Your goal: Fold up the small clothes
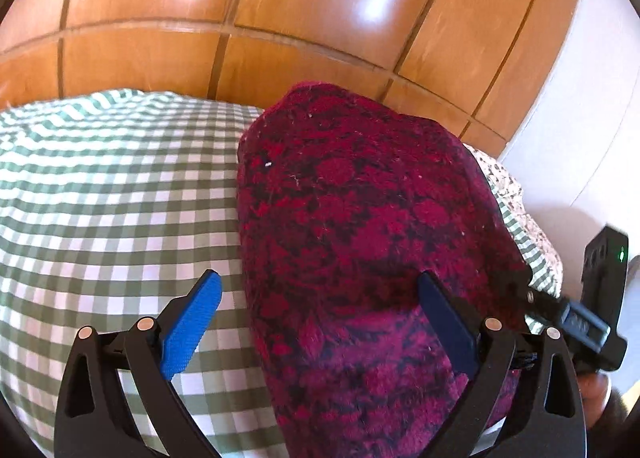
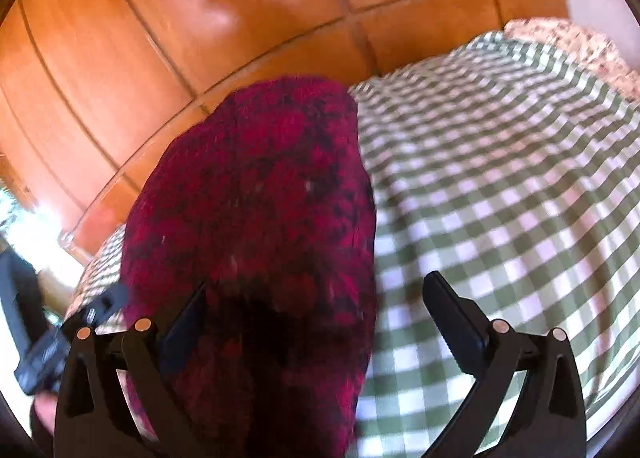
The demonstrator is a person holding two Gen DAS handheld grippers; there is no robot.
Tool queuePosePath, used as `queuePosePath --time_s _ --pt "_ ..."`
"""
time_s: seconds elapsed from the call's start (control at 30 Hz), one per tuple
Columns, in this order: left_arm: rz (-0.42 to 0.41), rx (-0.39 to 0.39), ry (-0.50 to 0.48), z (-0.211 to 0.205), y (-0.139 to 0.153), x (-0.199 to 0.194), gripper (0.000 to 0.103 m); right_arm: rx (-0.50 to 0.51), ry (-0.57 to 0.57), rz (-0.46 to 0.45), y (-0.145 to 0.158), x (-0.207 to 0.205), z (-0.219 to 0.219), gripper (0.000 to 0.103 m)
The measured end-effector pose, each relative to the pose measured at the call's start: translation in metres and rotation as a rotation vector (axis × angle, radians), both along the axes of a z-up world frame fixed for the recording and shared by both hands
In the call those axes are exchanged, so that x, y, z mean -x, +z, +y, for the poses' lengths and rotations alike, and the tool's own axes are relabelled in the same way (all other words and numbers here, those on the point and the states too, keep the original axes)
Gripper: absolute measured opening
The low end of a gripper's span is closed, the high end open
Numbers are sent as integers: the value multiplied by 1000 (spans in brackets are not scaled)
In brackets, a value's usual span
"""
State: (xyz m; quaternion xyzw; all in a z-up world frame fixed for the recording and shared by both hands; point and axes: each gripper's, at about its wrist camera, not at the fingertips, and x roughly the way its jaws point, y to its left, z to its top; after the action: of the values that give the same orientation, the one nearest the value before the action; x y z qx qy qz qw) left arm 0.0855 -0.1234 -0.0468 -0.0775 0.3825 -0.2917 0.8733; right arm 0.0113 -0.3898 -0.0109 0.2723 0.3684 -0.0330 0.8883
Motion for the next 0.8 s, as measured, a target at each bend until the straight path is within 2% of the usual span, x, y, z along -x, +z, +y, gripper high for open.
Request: queuePosePath --time_s 0.13,0.3,0.37,0.5,0.67,0.8 --pt "66 52 -37 5 -11 -13 99 -54 19 35 -9 4 9 101" --pt "165 127 -101 16 -25 -21 99 -296 61 72 -36 -6 -6 101" --pt "193 151 -114 20 -28 -22 99 -354 69 72 -42 -7 -12 101" --pt "210 170 -141 21 -30 -22 99 -390 109 79 -46 -15 -20 101" --pt "211 102 -187 5 -33 -34 100 -444 131 99 -52 -40 -36 101" --pt "306 111 -227 -4 -42 -46 100 -417 158 97 -52 -58 -34 101"
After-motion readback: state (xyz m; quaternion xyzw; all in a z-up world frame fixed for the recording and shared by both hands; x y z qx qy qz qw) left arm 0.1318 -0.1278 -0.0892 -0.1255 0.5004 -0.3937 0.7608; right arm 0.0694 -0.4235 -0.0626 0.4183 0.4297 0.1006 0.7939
